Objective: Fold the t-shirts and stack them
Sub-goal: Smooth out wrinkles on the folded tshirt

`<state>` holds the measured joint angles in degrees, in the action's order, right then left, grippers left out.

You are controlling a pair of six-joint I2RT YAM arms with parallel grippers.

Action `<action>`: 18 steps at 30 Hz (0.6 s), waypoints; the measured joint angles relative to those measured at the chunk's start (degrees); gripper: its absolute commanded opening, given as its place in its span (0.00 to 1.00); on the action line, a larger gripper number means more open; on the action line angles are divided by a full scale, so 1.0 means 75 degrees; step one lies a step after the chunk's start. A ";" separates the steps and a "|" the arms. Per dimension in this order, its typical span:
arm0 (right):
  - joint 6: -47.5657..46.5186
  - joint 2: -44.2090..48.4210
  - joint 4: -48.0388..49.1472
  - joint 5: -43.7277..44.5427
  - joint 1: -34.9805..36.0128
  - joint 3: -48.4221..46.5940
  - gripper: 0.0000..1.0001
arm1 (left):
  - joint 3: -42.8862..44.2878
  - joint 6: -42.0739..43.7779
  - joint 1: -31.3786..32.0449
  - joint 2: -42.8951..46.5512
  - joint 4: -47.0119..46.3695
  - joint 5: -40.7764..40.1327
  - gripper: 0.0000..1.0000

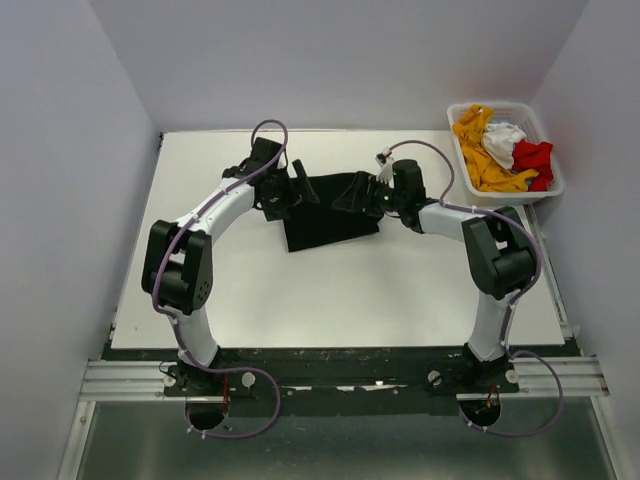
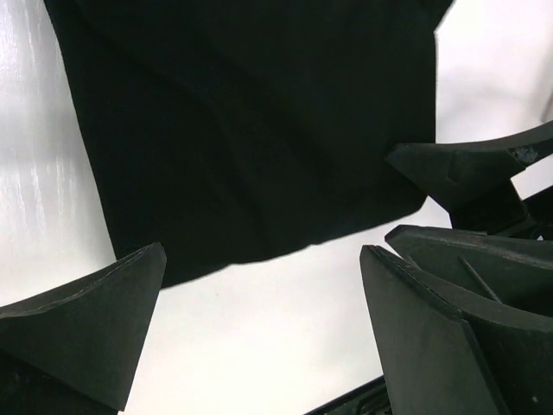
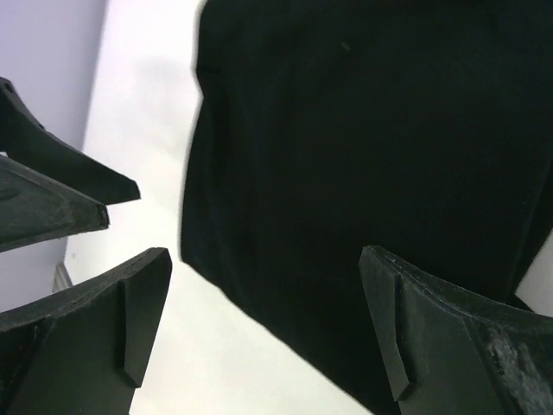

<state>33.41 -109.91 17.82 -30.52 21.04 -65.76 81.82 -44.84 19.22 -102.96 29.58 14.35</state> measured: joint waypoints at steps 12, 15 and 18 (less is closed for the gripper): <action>0.0026 -0.0603 0.0513 0.0332 0.0003 0.0367 1.00 | 0.0023 -0.0178 0.0102 -0.1638 -0.0726 0.0915 0.99; 0.0032 -0.0530 0.0807 0.0385 0.0003 0.0595 1.00 | 0.0061 -0.0201 0.0119 -0.1687 -0.0699 0.0915 0.99; 0.0032 -0.0315 0.0950 0.0449 0.0003 0.0918 1.00 | -0.0096 -0.0210 0.0134 -0.1582 -0.0766 0.0825 0.99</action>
<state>33.65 -112.27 24.95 -27.16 21.06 -58.87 81.10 -46.41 20.23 -114.83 23.83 20.53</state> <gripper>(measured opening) 0.998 0.984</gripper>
